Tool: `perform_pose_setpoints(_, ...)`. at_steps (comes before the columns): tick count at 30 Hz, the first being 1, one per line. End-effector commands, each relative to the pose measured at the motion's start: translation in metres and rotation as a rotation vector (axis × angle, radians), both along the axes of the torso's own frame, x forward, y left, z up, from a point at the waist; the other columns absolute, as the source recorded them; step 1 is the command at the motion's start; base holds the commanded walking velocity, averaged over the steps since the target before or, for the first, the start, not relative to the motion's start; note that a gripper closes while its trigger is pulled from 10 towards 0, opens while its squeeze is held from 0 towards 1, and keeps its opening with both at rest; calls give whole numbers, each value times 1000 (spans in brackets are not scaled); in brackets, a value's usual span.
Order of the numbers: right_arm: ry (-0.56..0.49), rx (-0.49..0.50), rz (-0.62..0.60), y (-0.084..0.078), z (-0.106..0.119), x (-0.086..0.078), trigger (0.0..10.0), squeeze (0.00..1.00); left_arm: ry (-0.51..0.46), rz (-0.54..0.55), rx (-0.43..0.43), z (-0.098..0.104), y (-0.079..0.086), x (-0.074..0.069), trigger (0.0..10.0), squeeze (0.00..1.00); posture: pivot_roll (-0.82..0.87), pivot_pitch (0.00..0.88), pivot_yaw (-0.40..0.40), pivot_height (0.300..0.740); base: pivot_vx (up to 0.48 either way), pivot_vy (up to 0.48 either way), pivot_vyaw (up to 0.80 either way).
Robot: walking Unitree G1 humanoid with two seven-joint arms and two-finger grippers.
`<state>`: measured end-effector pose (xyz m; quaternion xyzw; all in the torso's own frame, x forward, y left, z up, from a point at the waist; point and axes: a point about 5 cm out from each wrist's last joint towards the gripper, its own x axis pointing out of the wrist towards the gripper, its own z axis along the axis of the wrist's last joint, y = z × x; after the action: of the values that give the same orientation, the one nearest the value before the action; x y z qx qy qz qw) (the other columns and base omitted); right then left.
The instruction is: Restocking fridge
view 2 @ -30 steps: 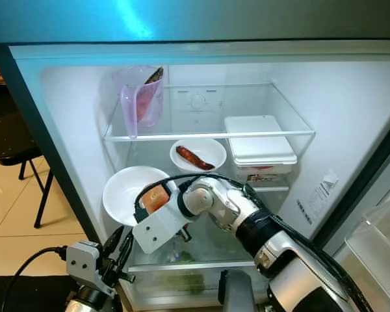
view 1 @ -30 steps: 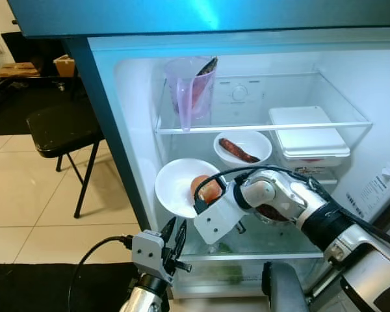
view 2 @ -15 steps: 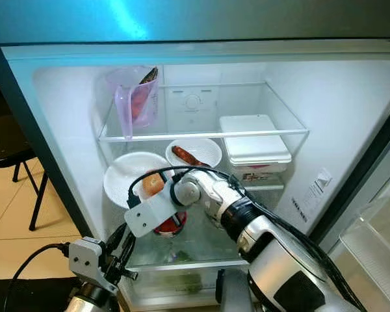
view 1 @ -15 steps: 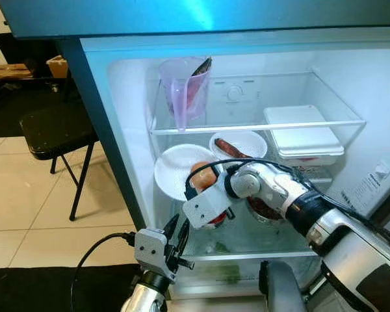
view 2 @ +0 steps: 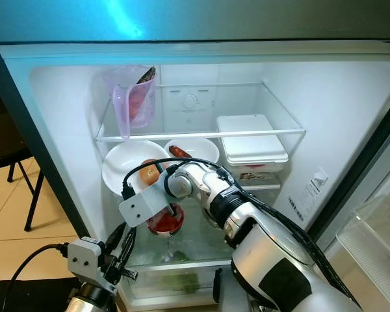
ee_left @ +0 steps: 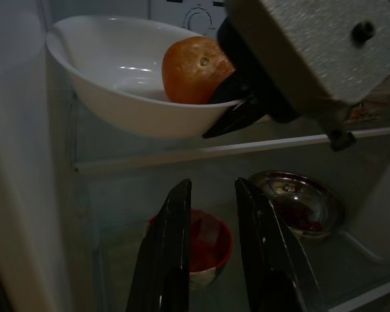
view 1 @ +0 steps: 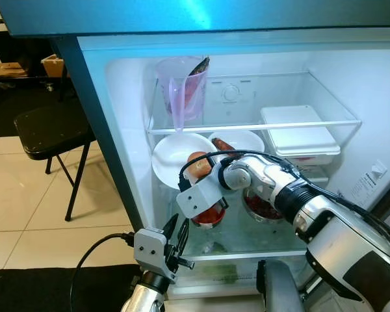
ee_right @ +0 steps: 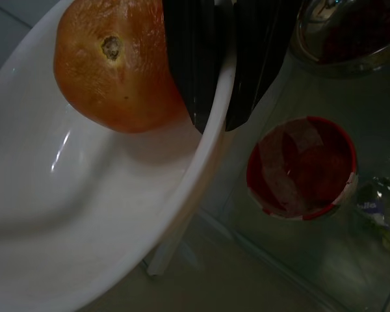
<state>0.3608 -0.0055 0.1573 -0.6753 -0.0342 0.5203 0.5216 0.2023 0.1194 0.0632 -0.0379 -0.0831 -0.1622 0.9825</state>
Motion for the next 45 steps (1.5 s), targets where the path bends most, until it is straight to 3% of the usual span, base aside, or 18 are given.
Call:
perform_pose_setpoints(1,-54,52,52,17,14,-1,10000,0,8,-9,5,0,-4,-1,10000,0,32,0,-61,476,0,0,0)
perform_pose_setpoints(23,-137,92,11,28,20,4,10000,0,-4,49,-12,12,1,-14,10000,0,83,0,-98,476,0,0,0)
perform_pose_setpoints(24,-140,92,11,28,20,4,10000,231,-4,50,-14,13,1,-15,10000,0,84,0,-97,476,0,0,0)
perform_pose_setpoints(25,-140,92,11,28,20,4,10000,231,-4,50,-14,13,1,-15,10000,0,84,0,-97,476,0,0,0)
perform_pose_setpoints(26,-158,99,9,30,22,5,10000,639,-4,50,-16,14,0,-16,10000,0,85,0,-97,476,0,0,0)
perform_pose_setpoints(28,-168,103,7,30,23,5,10000,639,-3,49,-16,14,0,-16,10000,0,85,0,-96,476,0,0,0)
perform_pose_setpoints(29,-188,109,6,30,25,6,10000,569,-3,48,-16,14,0,-17,10000,0,85,0,-96,476,0,0,0)
perform_pose_setpoints(30,-206,114,5,31,26,7,10000,255,-2,47,-16,15,0,-16,10000,0,84,0,-94,476,0,0,0)
perform_pose_setpoints(31,-217,117,4,31,27,7,10000,255,-2,47,-16,15,0,-16,10000,0,84,0,-94,476,0,0,0)
perform_pose_setpoints(32,-228,121,2,31,28,8,10000,0,-1,46,-15,15,0,-16,10000,0,82,0,-92,476,0,0,0)
perform_pose_setpoints(44,-291,142,-15,29,35,13,10000,0,0,42,-14,17,0,-12,10000,0,76,0,-86,476,0,0,0)
perform_pose_setpoints(45,-275,148,-22,29,36,13,10000,475,1,41,-14,17,0,-11,10000,0,76,0,-85,476,0,0,0)
